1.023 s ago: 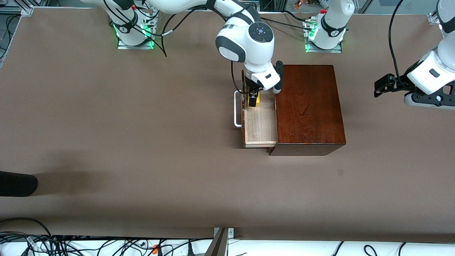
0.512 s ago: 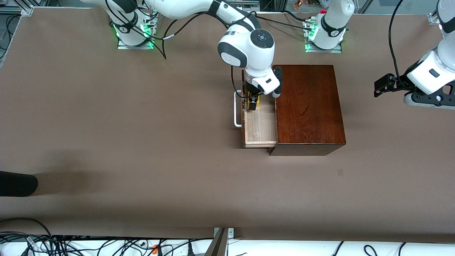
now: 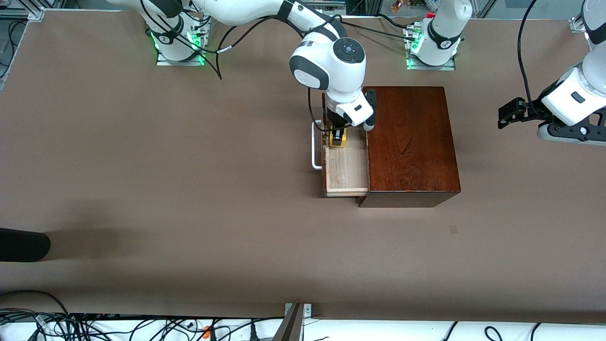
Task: Open drawer, take yellow block, close drawer
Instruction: 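Lower the right gripper and grasp the yellow cube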
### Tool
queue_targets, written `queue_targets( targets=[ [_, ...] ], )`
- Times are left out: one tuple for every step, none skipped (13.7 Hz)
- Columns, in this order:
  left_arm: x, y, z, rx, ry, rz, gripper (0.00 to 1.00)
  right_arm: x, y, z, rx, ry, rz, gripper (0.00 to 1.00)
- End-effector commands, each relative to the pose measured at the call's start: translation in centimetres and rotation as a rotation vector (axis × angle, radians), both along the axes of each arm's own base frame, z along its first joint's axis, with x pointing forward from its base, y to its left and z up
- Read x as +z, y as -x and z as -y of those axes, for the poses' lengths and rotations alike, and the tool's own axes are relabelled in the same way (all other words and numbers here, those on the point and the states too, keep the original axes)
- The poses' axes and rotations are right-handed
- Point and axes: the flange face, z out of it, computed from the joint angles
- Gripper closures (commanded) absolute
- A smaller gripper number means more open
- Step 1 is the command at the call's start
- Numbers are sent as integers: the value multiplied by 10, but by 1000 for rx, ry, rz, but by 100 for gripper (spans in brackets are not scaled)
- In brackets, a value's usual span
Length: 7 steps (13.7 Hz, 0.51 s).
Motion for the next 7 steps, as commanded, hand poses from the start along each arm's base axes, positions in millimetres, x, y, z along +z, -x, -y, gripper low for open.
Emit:
queue_targets(
  targets=[
    [15, -1, 6, -22, -7, 2, 0, 56, -3, 1, -37, 17, 8, 100],
    [19, -4, 9, -26, -8, -2, 0, 77, -5, 5, -53, 21, 9, 100],
    [23, -5, 11, -30, -8, -2, 0, 98, -5, 10, -65, 17, 13, 100],
    [24, -5, 15, -38, -8, -8, 0, 121, -8, 18, -82, -2, 6, 100],
    [24, -3, 22, -56, -1, -16, 0, 145, -19, 37, -121, -22, -17, 100],
    [22, 0, 35, -93, 4, -38, 0, 163, -32, 58, -160, -27, -45, 100],
    [21, 3, 52, -157, 7, -47, 0, 186, -44, 81, -201, -33, -55, 100]
  ],
)
